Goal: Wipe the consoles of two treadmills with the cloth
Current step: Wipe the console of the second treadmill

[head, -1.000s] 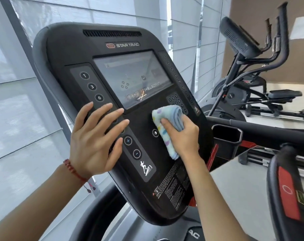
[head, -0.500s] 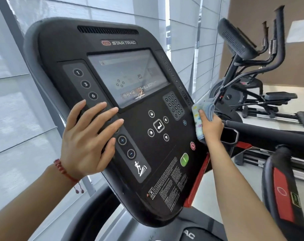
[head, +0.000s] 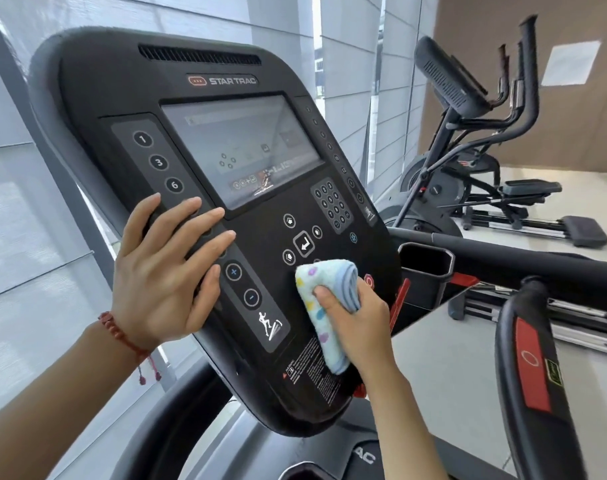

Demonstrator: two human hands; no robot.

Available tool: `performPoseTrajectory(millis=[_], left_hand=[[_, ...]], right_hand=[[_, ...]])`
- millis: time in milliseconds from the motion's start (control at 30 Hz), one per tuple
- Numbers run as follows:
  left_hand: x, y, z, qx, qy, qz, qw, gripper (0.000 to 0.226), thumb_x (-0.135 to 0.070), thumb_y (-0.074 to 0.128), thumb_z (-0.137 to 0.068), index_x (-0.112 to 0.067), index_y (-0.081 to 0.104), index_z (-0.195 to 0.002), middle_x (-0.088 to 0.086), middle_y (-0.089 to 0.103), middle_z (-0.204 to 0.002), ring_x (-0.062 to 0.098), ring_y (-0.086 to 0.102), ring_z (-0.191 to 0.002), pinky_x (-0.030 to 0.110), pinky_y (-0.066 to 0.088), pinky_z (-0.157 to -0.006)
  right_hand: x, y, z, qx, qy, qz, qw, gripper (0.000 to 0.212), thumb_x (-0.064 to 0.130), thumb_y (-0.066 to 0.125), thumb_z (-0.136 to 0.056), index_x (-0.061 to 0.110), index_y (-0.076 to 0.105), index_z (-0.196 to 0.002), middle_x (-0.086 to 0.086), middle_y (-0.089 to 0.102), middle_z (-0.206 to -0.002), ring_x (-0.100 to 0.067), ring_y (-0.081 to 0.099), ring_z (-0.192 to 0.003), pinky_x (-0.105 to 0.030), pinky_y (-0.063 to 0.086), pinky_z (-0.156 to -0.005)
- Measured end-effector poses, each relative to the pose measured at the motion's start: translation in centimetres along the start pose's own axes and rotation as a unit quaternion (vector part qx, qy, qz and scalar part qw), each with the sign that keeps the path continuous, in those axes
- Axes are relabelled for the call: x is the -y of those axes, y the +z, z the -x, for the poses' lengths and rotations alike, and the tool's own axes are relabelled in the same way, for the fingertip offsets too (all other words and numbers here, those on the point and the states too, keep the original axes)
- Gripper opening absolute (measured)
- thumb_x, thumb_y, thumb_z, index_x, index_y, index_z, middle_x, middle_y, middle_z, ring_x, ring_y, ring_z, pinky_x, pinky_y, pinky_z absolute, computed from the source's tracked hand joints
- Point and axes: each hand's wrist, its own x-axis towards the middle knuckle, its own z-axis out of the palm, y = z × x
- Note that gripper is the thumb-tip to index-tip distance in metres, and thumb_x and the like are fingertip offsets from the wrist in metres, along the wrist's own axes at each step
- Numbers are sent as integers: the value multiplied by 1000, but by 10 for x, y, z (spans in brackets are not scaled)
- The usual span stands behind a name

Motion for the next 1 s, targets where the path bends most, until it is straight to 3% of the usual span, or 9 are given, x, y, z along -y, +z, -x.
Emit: performPoseTrajectory(millis=[133, 200, 267, 400, 500, 600, 867, 1000], left_hand=[[0, -1, -1, 0, 4, -5, 1000, 42, -21, 36, -89, -2, 72, -100, 18, 64, -114, 40, 55, -109, 59, 31, -100], [1, -1, -1, 3, 4, -7, 1000, 41, -20, 37, -89, -2, 72, -100, 19, 64, -114, 40, 55, -109, 60, 31, -100], [0, -1, -1, 4, 5, -6, 1000, 41, -20, 37, -89, -2, 72, -100, 19, 64, -114, 40, 55, -109, 61, 31, -99], [0, -2, -1, -4, -3, -2, 1000, 43, -21, 35, -90, -2, 72, -99, 19, 65, -113, 39, 55, -109, 60, 30, -100], [-2, -1, -1, -10, -7, 9, 1000, 43, -21, 35, -89, -1, 73, -98, 19, 64, -113, 39, 54, -110, 59, 30, -101], [-2, 0, -2, -17, -9, 10, 1000, 44, -22, 35, -89, -2, 73, -97, 19, 64, -113, 38, 54, -111, 58, 30, -101], [2, -5, -6, -4, -8, 17, 1000, 44, -27, 39, -87, -3, 73, -99, 18, 63, -116, 35, 54, -112, 53, 30, -103], [27, -12, -17, -8, -10, 12, 1000, 43, -28, 42, -86, 0, 71, -101, 20, 61, -118, 34, 52, -114, 53, 29, -104]], right_hand=[[-9, -4, -10, -43, -15, -14, 999, 14, 28, 70, -79, 19, 61, -74, 3, 64, -72, -1, 58, -63, -5, 43, -59], [-18, -9, -29, -99, 3, -5, 995, 13, 30, 66, -83, 17, 65, -84, 2, 64, -75, -1, 57, -66, -1, 38, -60], [-32, -20, -54, -146, 35, 11, 989, 25, 33, 62, -86, 11, 68, -97, -2, 66, -82, -12, 60, -76, -8, 35, -63], [-51, -39, -110, -183, 96, 24, 978, 39, 39, 57, -89, 5, 66, -105, -18, 68, -101, -35, 60, -99, -26, 37, -74], [-54, -42, -136, -209, 137, 34, 968, 44, 40, 54, -90, 3, 63, -109, -22, 65, -113, -38, 55, -108, -32, 38, -80], [-56, -39, -146, -230, 150, 31, 961, 42, 42, 55, -89, 4, 64, -106, -20, 65, -112, -39, 56, -107, -35, 42, -83], [-9, -20, -189, -204, 114, 15, 972, 43, 41, 55, -89, 1, 63, -103, -15, 63, -104, -31, 56, -99, -29, 34, -75], [23, 0, -221, -173, 63, 18, 983, 46, 48, 54, -87, 4, 65, -95, -13, 67, -98, -32, 63, -92, -34, 46, -71]])
